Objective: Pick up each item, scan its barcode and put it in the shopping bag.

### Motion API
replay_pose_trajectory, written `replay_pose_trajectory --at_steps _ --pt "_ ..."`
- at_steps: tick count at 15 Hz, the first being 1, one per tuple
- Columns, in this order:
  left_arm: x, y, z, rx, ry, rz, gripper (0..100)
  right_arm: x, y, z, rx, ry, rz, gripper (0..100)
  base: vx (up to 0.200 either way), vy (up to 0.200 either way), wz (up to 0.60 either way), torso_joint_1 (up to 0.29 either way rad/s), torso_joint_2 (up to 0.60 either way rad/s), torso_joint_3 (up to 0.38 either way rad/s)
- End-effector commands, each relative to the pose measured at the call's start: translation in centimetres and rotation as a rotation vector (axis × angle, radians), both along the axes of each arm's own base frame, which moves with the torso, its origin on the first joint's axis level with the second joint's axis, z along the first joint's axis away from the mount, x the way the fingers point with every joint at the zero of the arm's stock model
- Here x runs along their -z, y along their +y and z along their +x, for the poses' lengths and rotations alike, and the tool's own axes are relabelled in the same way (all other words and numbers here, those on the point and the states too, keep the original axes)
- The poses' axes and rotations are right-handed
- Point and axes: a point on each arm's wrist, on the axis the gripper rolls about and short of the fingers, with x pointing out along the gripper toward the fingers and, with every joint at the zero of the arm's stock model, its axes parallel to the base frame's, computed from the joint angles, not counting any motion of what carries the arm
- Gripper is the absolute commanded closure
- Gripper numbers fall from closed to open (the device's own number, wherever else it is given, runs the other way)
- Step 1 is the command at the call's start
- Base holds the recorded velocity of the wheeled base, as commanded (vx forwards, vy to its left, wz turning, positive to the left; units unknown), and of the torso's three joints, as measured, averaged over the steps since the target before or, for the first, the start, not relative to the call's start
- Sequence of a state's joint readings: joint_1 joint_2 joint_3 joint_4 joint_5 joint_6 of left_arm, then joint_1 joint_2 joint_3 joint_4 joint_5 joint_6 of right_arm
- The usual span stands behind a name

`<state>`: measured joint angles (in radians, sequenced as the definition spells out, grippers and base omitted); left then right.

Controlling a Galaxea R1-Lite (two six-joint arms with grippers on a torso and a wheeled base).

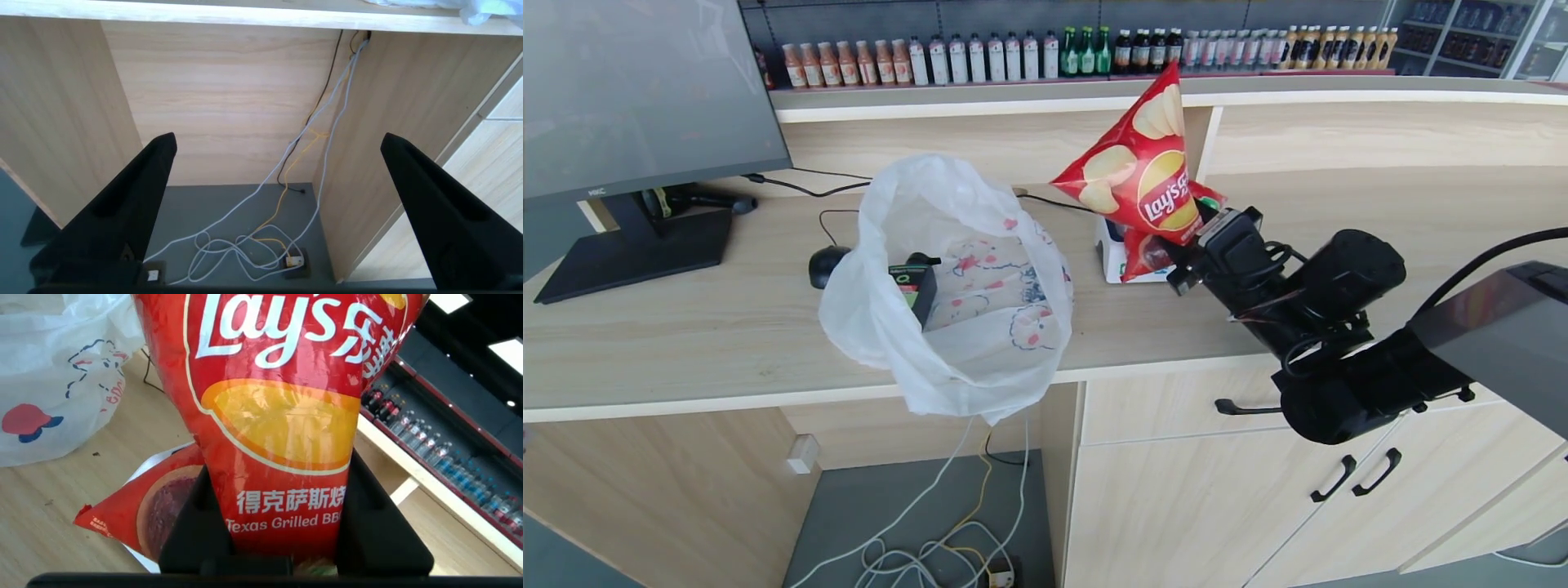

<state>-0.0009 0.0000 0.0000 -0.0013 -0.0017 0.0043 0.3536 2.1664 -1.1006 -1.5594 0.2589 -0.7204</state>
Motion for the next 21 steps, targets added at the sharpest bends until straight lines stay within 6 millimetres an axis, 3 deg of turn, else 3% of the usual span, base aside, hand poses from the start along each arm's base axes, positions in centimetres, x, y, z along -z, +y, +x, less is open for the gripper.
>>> replay_pose_trajectory --at_steps 1,21 --pt "0.0 0.0 0.0 0.001 0.0 0.0 0 0.39 0.08 0.13 -0.001 0.009 -0.004 100 0.0 0.0 0.0 0.0 0.0 0.0" --pt "0.0 0.0 0.0 -0.001 0.0 0.0 0 0.46 0.12 0.04 -0.004 0.008 -0.004 100 0.0 0.0 0.0 0.0 0.0 0.0"
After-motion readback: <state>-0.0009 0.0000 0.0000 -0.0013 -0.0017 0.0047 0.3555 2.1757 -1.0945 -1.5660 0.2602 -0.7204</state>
